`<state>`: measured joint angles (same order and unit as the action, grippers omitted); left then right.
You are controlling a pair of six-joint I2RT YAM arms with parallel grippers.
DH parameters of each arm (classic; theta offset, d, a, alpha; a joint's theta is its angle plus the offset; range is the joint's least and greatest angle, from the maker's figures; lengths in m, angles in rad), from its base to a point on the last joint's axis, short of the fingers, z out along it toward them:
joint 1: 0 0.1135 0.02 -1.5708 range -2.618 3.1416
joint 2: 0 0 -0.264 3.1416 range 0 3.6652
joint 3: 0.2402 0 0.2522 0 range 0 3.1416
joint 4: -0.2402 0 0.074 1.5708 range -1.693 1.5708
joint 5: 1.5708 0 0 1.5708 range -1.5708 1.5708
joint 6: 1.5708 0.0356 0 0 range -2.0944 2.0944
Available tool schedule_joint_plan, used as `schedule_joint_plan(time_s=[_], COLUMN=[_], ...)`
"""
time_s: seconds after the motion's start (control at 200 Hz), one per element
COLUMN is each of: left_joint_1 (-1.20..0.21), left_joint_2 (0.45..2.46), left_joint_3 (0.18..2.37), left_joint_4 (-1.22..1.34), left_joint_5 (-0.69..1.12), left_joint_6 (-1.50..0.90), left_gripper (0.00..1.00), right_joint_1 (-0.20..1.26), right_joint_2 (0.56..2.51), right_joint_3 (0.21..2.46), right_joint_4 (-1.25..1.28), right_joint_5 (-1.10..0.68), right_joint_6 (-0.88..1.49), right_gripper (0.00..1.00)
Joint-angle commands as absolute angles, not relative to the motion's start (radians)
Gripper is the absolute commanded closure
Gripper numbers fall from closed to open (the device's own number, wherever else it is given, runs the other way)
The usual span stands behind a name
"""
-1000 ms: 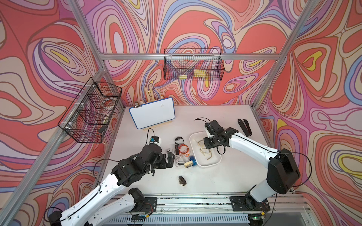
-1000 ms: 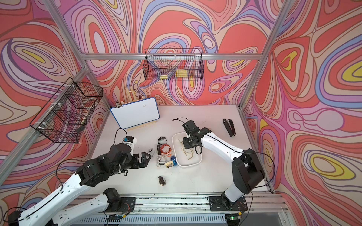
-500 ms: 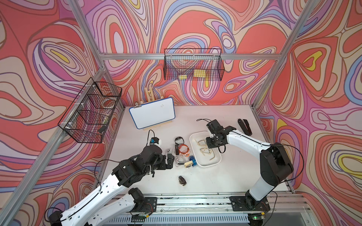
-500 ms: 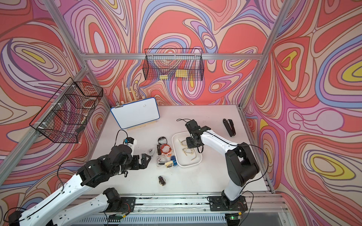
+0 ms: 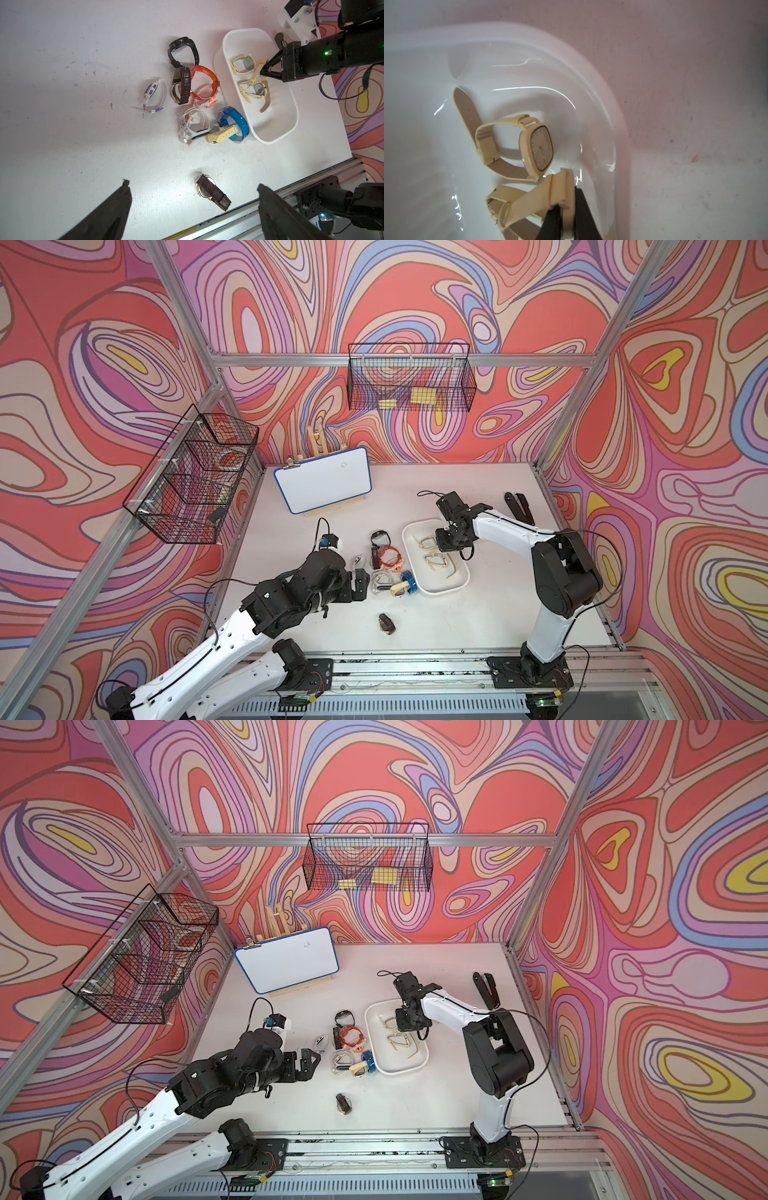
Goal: Put the watch into the storage box
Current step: Place the watch in the storage box.
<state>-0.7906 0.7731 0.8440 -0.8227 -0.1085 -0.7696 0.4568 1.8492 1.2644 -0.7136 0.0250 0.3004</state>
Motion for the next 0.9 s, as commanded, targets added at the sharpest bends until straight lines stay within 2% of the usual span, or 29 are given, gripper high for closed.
schedule_joint_plan(time_s=[0.0,0.12,0.265,0.556,0.896], left_joint_1=[-0.788,-0.789,-0.788,-0.788,-0.788], left_joint_2=[0.762,0.762,0.773,0.782,0.764], left_joint_3=[0.836,0.836,0.830,0.816,0.787], left_joint_4=[-0.819,-0.818,-0.805,-0.782,-0.774], left_joint_5=[-0.120,-0.120,-0.114,-0.098,-0.089], left_joint_6=[-0.749,-0.747,-0.747,-0.750,-0.755], left_gripper=[0.00,0.00,0.00,0.00,0.00], right_joint_1=[0.451,0.450,0.450,0.450,0.451], right_joint_2=[1.867,1.831,1.741,1.581,1.535], right_joint_3=[1.285,1.276,1.266,1.223,1.143], right_joint_4=[-0.716,-0.718,-0.725,-0.716,-0.672], right_joint_5=[0.019,0.026,0.013,-0.050,-0.060], right_joint_6=[0.314,0.318,0.327,0.331,0.334], right_gripper=[0.82,0.65,0.58,0.54,0.55])
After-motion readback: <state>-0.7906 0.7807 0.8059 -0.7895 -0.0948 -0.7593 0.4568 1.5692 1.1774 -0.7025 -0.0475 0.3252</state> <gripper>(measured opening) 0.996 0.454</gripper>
